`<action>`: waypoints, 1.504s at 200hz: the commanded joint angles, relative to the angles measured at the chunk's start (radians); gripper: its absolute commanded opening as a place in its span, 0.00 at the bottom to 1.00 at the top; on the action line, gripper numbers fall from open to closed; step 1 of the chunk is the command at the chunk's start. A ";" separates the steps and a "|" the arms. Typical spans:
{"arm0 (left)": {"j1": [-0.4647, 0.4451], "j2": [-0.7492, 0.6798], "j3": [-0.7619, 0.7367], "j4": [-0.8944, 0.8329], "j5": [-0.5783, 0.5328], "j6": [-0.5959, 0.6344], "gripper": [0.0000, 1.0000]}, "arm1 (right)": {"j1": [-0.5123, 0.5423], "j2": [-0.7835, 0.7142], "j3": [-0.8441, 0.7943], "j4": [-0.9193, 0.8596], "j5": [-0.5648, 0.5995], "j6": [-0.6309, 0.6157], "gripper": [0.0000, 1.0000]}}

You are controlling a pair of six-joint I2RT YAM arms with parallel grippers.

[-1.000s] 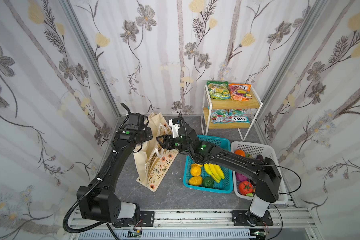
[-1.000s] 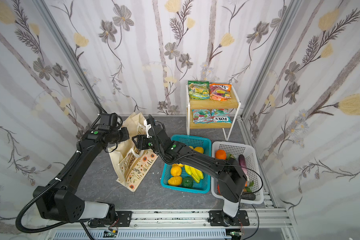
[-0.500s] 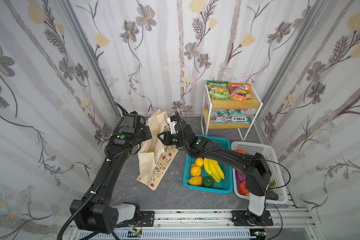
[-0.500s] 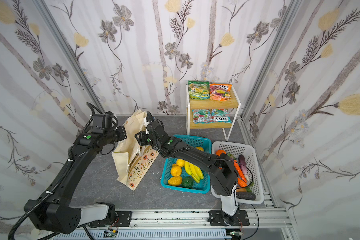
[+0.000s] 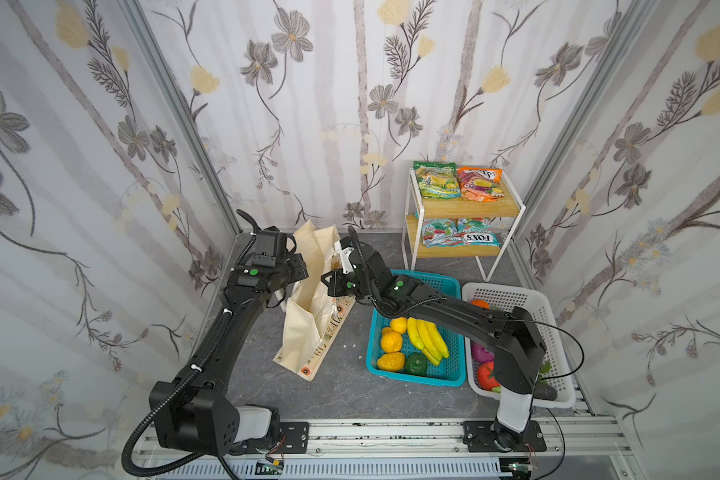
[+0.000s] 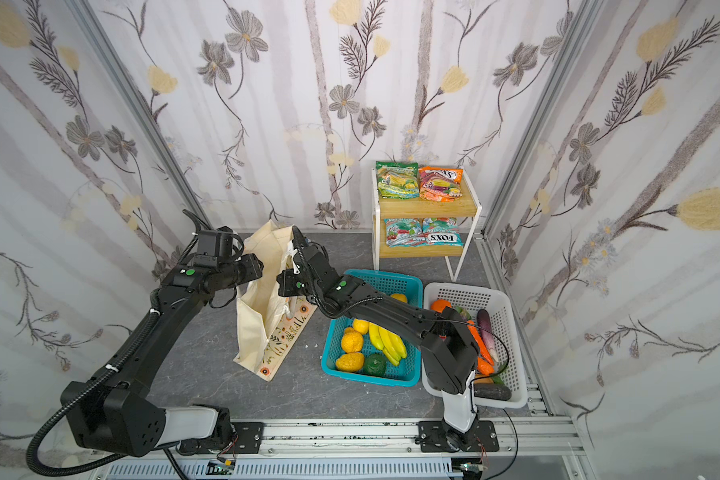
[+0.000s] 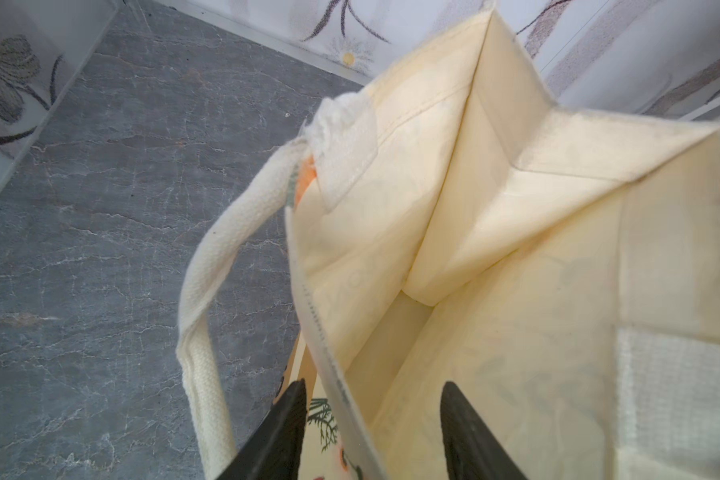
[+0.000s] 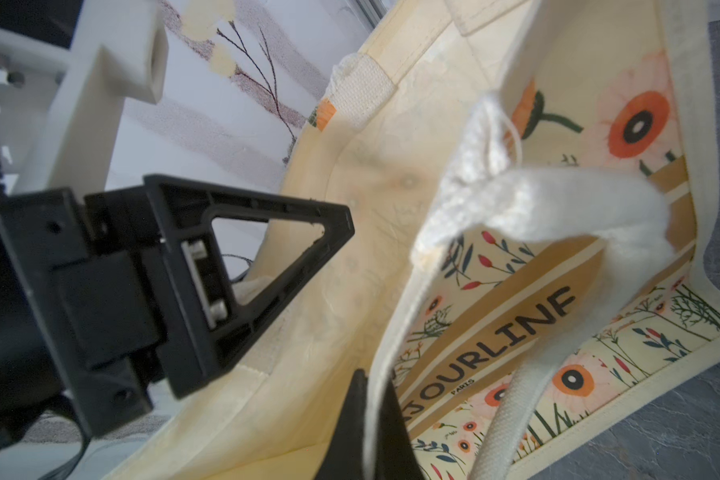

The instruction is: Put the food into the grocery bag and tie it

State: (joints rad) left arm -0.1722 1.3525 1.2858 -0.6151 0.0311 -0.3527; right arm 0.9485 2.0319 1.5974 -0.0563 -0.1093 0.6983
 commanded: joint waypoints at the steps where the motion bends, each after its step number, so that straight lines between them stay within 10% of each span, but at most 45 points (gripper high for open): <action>1: 0.000 0.032 0.049 0.027 -0.047 0.028 0.49 | -0.001 -0.025 -0.017 -0.001 -0.026 -0.022 0.00; 29: 0.000 0.093 0.072 0.023 -0.098 0.066 0.00 | -0.001 -0.044 -0.019 -0.029 -0.019 -0.052 0.00; 172: 0.108 -0.231 -0.087 -0.092 -0.241 0.077 0.00 | -0.081 -0.238 -0.278 -0.100 0.051 -0.093 0.00; 196: 0.108 -0.230 -0.090 -0.077 -0.133 0.072 0.00 | -0.073 -0.216 -0.259 -0.100 0.031 -0.118 0.00; 223: 0.102 -0.225 -0.075 -0.024 0.078 0.061 0.36 | -0.060 -0.191 -0.230 -0.091 -0.001 -0.141 0.00; 265: 0.106 -0.152 0.053 -0.006 0.076 0.080 0.92 | -0.056 -0.182 -0.235 -0.074 -0.008 -0.138 0.00; 301: 0.098 -0.005 0.104 -0.007 0.170 0.072 0.87 | -0.054 -0.189 -0.245 -0.067 -0.011 -0.138 0.00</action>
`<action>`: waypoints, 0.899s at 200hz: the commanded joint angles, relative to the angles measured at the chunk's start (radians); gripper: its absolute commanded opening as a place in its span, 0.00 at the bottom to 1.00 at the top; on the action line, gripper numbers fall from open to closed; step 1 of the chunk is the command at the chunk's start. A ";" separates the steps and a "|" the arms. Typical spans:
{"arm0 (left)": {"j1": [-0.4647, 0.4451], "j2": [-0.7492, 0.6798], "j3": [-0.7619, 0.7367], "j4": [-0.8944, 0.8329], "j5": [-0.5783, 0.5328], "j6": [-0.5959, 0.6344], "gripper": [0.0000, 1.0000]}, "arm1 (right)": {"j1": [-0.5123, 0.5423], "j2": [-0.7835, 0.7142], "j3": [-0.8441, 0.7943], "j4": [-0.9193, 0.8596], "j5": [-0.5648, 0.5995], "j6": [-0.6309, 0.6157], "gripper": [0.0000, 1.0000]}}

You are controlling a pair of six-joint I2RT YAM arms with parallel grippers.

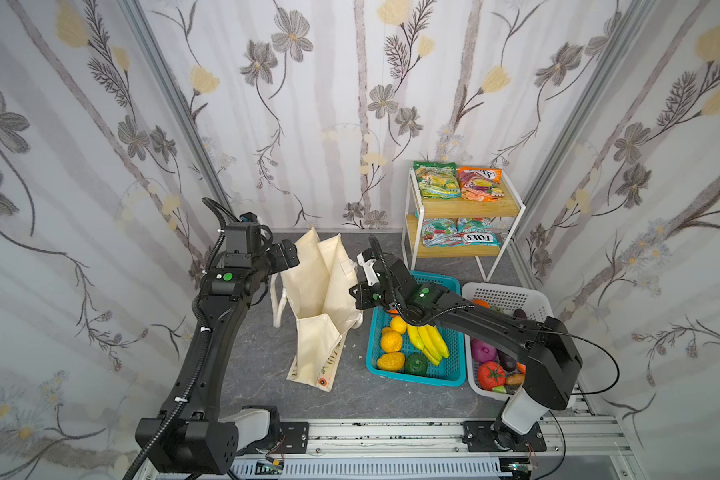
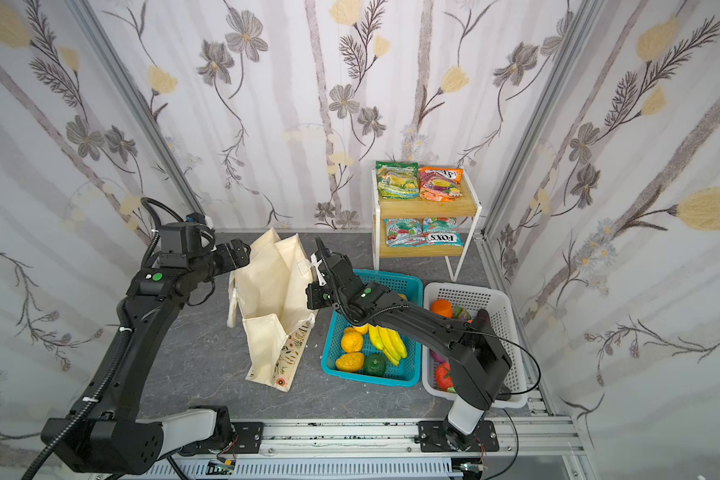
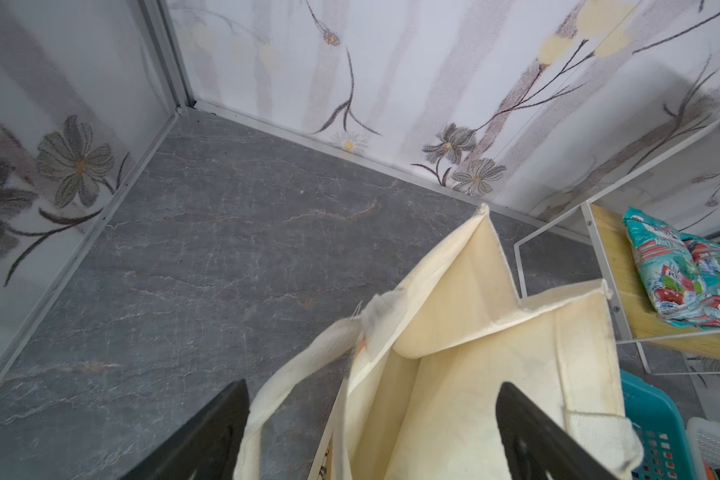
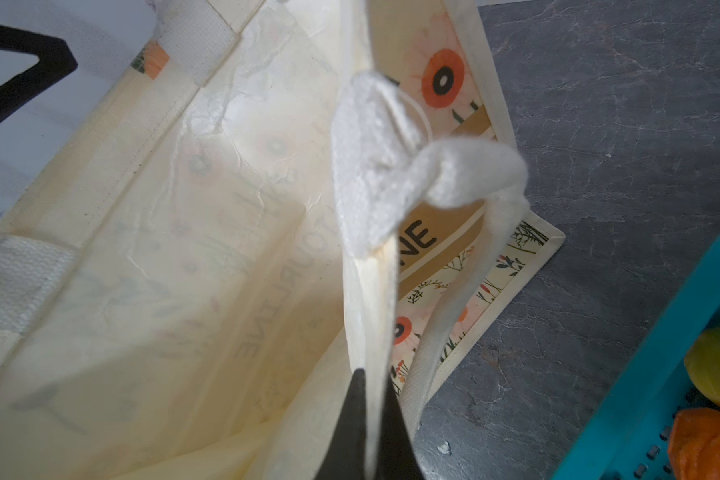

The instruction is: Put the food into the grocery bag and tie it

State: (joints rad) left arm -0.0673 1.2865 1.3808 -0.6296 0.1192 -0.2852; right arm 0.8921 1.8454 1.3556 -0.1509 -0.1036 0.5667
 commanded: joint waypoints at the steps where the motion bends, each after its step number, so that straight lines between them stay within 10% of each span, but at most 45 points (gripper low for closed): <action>1: -0.009 0.063 0.007 0.008 0.083 0.004 0.87 | 0.002 -0.004 -0.004 0.028 -0.015 -0.007 0.00; 42: -0.031 0.052 -0.080 0.009 -0.010 0.014 0.61 | 0.001 -0.013 -0.018 0.043 -0.017 -0.006 0.00; 64: -0.030 0.047 -0.108 0.003 -0.017 0.034 0.00 | 0.002 -0.020 -0.015 0.048 -0.023 -0.004 0.00; 180: 0.082 -0.024 0.010 -0.099 -0.395 0.057 0.00 | -0.063 -0.173 -0.145 -0.087 0.100 0.024 0.00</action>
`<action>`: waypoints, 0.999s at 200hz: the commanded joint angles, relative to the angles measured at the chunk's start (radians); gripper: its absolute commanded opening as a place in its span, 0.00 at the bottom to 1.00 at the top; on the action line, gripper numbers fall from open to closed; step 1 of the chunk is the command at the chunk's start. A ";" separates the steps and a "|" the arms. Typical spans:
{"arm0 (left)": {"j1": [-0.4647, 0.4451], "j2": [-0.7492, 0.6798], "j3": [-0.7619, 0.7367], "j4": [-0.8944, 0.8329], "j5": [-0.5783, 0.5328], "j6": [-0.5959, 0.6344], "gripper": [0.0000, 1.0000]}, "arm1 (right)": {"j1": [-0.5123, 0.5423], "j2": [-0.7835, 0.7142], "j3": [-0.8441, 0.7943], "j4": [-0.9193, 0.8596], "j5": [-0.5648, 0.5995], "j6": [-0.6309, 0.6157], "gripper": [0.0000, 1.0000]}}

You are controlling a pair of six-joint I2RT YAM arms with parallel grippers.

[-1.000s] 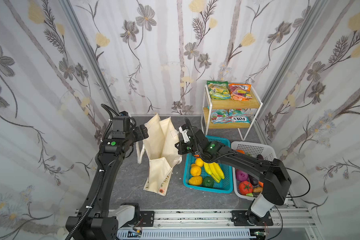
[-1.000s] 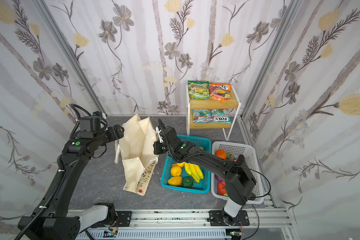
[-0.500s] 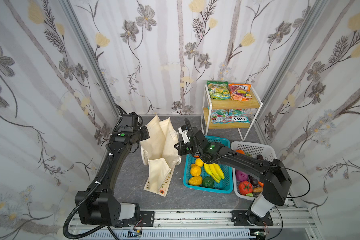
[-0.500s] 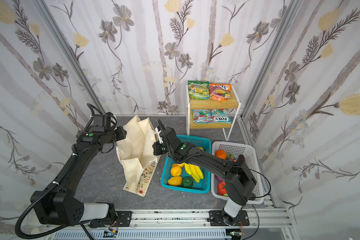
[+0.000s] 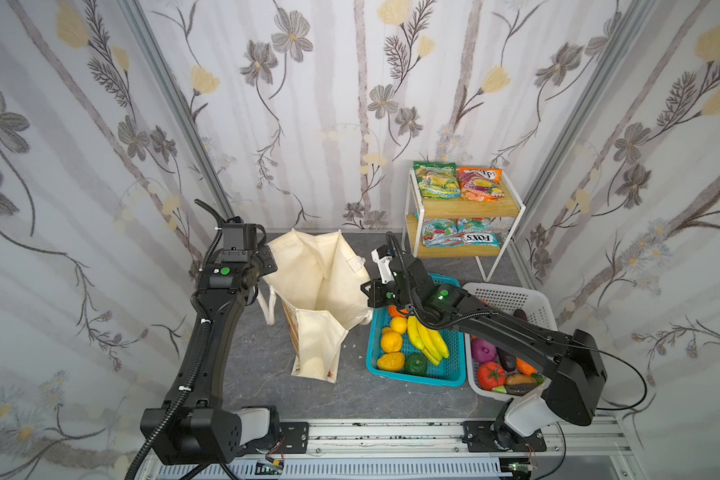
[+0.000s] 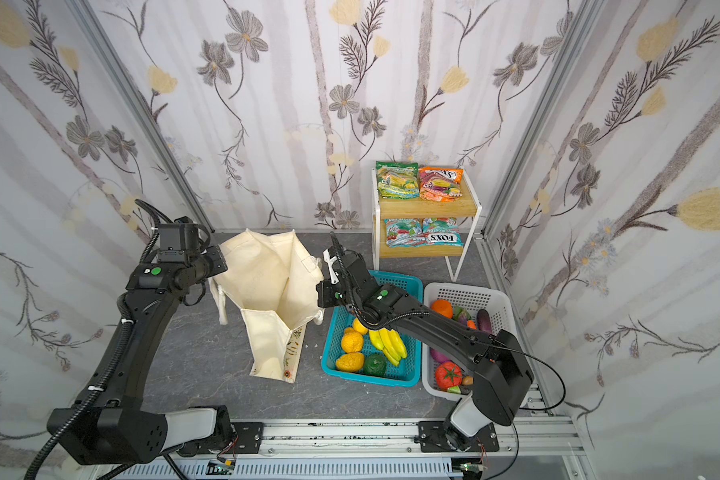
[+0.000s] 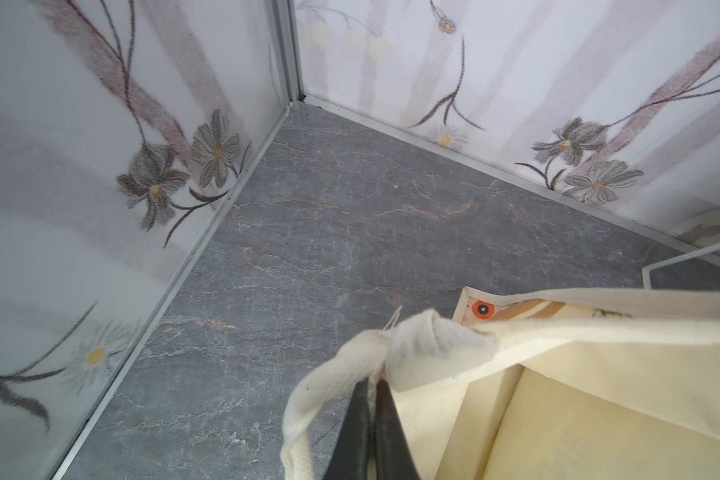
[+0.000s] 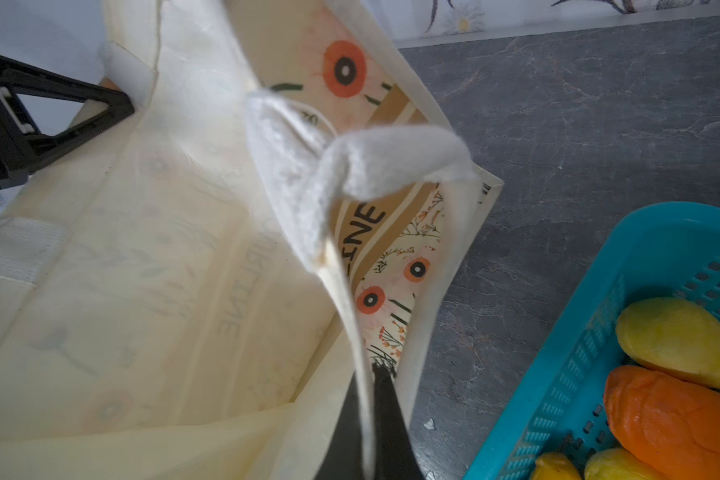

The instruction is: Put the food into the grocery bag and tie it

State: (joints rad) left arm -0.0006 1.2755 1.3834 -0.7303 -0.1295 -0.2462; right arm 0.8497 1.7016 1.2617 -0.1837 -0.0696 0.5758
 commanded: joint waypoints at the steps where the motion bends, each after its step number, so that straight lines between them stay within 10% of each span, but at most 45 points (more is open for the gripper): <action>1: 0.016 -0.013 0.007 0.001 -0.148 0.019 0.00 | -0.021 -0.032 -0.056 -0.055 0.068 0.015 0.00; 55: 0.021 -0.056 -0.055 -0.006 -0.194 0.020 0.00 | -0.080 -0.081 -0.159 -0.091 0.155 0.021 0.00; 143: -0.087 -0.098 -0.105 0.122 0.355 -0.073 0.00 | 0.042 0.155 0.167 -0.031 0.059 -0.007 0.00; 200: -0.128 -0.107 -0.233 0.221 0.347 -0.114 0.00 | 0.036 0.145 0.169 -0.051 0.098 0.002 0.11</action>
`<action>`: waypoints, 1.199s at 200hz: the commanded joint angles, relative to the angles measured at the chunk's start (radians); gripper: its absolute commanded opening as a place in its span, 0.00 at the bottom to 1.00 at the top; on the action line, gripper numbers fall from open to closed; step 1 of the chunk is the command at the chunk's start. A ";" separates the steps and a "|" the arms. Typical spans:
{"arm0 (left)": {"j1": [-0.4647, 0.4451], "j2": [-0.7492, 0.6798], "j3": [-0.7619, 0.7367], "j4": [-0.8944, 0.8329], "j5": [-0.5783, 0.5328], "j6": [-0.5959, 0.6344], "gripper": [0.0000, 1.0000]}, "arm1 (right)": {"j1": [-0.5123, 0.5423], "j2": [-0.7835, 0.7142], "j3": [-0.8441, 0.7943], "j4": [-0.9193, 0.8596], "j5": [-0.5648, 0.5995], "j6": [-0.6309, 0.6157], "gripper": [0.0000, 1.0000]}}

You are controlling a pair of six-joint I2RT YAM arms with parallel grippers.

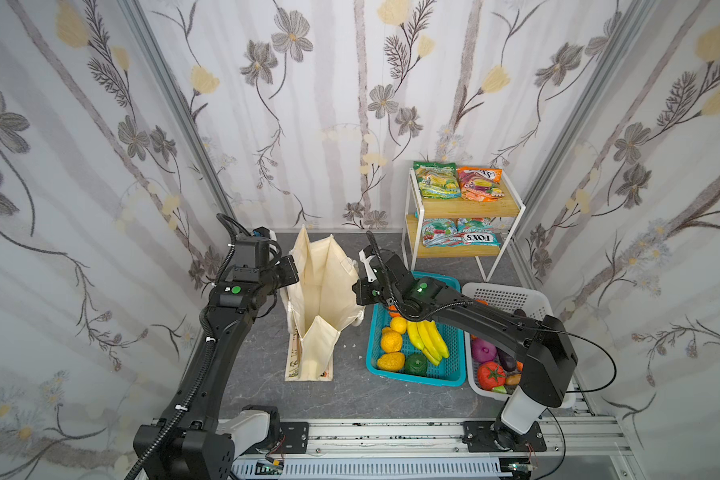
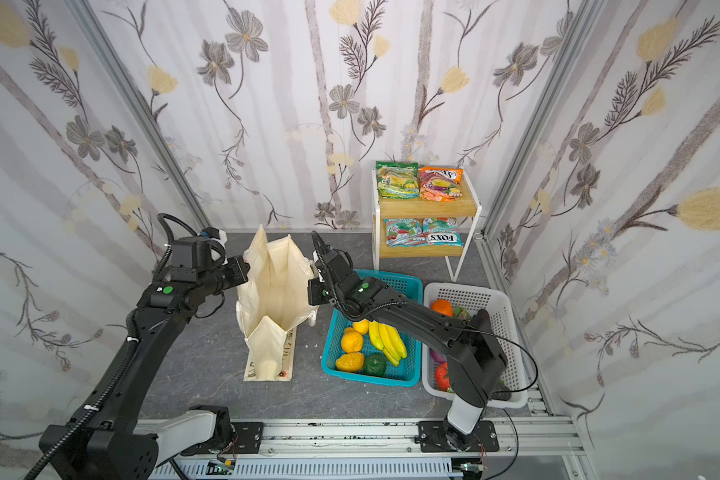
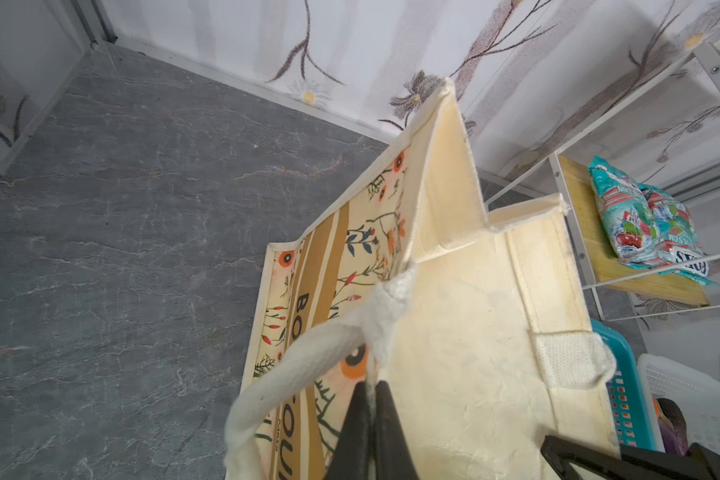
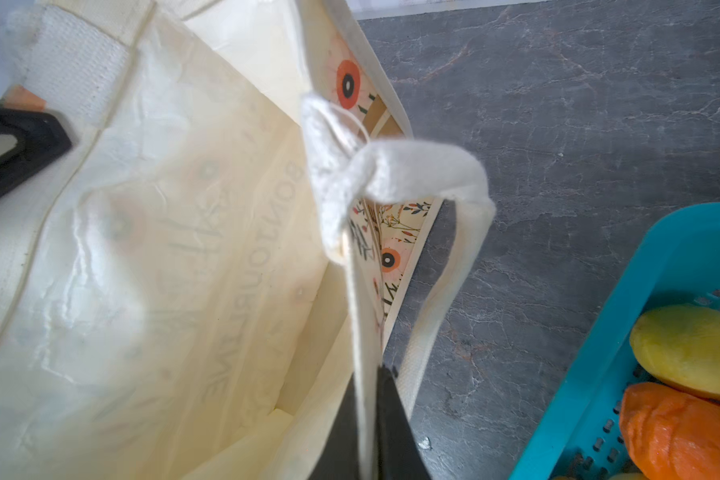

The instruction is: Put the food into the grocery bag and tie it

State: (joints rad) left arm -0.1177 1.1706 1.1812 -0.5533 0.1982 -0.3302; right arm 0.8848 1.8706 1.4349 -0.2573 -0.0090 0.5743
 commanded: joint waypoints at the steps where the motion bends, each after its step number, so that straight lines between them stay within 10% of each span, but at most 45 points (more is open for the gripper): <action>1: -0.012 -0.003 -0.032 0.046 0.017 -0.030 0.00 | 0.000 -0.025 -0.006 0.025 0.037 0.005 0.11; 62: -0.030 -0.003 -0.041 0.064 0.002 -0.017 0.00 | -0.001 -0.168 -0.062 0.065 0.026 -0.001 0.65; 81: -0.031 -0.015 -0.042 0.069 -0.003 -0.014 0.00 | -0.003 -0.248 -0.106 0.066 0.076 0.005 0.99; 108: -0.031 -0.026 -0.034 0.069 -0.031 -0.002 0.00 | -0.014 -0.392 -0.224 0.099 0.166 0.035 1.00; 160: -0.031 -0.029 -0.063 0.089 -0.010 0.012 0.00 | -0.176 -0.617 -0.548 0.184 -0.066 0.030 1.00; 240: -0.033 -0.055 -0.123 0.139 0.017 0.033 0.00 | 0.007 -0.592 -0.638 0.127 0.096 0.092 0.83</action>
State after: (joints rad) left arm -0.1490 1.1217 1.0618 -0.4194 0.1886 -0.3122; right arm 0.8417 1.2270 0.7853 -0.1360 0.0235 0.6334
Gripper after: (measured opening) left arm 0.051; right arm 0.863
